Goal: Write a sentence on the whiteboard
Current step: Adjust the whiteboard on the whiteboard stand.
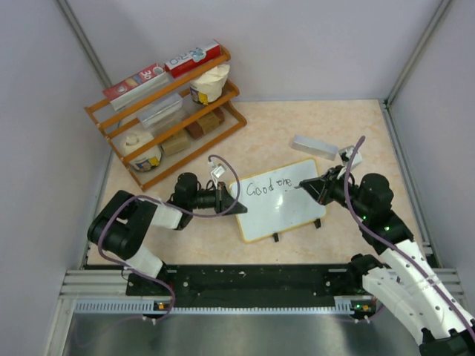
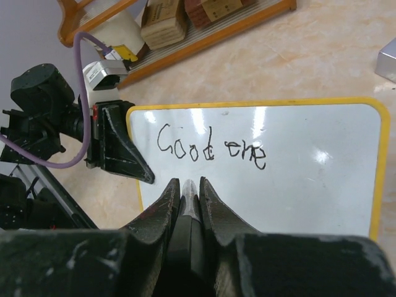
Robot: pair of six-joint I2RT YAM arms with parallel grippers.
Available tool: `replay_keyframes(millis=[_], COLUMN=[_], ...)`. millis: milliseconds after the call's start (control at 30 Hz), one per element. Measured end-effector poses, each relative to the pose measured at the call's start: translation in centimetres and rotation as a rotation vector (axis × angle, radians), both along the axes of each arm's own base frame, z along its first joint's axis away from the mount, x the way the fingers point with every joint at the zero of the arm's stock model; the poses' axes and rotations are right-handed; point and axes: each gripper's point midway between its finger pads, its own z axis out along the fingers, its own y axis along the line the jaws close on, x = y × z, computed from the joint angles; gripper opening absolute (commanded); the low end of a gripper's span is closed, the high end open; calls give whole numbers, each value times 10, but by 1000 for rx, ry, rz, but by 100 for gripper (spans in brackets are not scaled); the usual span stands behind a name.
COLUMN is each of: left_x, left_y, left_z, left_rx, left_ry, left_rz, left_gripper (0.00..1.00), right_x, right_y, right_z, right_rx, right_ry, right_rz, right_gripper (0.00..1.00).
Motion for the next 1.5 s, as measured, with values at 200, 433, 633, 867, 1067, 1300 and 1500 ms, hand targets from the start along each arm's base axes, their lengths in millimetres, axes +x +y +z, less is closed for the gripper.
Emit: replay_keyframes(millis=[200,433,633,867,1067,1300,1500], left_x=[-3,-1,1,1,1,1,0], left_y=[13,20,30,36,36,36,36], left_z=[3,9,7,6,6,6,6], left_rx=[42,91,96,92,89,81,77], left_ry=[4,-15,15,31,29,30,28], left_rz=[-16,-41,-36,-37,-41,-48,-47], left_gripper=[0,0,0,0,0,0,0], right_x=[2,9,21,37,45,45,46], right_y=[-2,-5,-13,-20,-5,6,4], right_z=[-5,-11,-24,-25,-29,-35,-33], right_rx=[-15,-31,-45,-45,-63,-93,-101], right_ry=[-4,-25,-41,-93,-112,-121,-132], right_rz=[-9,-38,-105,-178,-147,-126,-141], right_gripper=[0,0,0,0,0,0,0])
